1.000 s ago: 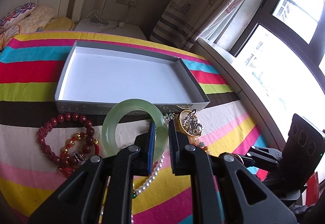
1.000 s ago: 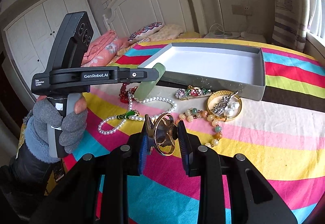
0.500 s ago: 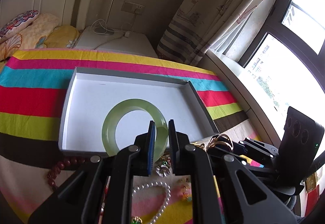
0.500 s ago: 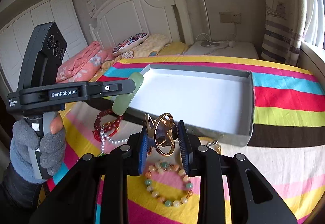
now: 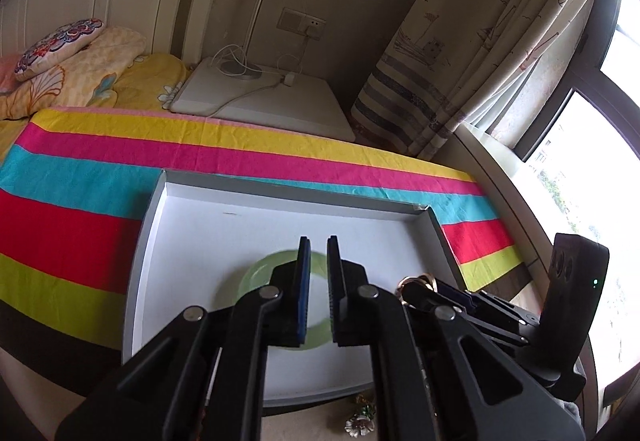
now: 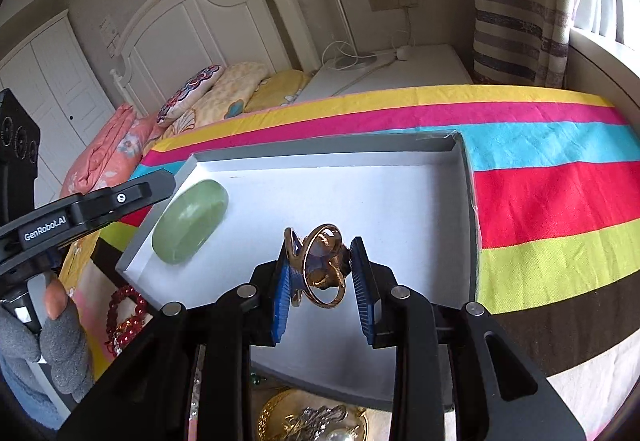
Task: Organize jewelry
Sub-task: 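Carry the bangle and ring into the tray and open both grippers, then lift both open grippers out of the tray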
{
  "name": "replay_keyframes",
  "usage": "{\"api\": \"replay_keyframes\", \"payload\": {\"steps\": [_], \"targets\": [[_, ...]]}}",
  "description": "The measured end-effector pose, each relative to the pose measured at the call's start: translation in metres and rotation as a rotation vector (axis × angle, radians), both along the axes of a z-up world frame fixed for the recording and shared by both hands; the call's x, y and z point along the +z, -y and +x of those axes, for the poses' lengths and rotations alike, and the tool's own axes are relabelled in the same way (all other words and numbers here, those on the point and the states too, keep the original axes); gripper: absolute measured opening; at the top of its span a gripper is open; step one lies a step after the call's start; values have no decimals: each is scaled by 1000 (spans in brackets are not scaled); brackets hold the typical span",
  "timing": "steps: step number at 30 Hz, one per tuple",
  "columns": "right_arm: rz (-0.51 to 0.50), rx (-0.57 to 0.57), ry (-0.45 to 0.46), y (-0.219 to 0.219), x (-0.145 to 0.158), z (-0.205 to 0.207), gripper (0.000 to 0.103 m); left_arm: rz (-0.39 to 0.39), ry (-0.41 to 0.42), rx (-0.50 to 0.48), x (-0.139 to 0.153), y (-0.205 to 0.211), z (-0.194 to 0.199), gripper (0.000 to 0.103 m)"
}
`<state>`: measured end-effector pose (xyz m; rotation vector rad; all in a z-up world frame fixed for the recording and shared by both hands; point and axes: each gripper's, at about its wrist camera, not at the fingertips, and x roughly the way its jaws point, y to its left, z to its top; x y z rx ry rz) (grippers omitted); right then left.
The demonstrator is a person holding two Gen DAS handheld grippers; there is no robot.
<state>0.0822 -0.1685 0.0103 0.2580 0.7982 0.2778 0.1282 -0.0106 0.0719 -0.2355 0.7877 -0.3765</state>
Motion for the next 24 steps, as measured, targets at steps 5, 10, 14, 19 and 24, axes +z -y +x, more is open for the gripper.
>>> {"api": "replay_keyframes", "payload": {"steps": [5,10,14,19,24], "targets": [[78,-26,78,19,12,-22,74,-4,30,36,3,-14,-11,35],[135,-44,99,35,18,-39,74,-41,43,87,0,-38,-30,71],[148,-78,120,45,22,-53,74,-43,54,112,0,-51,-50,88],[94,-97,248,48,44,-88,87,90,175,184,13,-55,-97,99],[-17,-136,363,44,67,-130,87,181,278,214,23,-53,-149,101]]}}
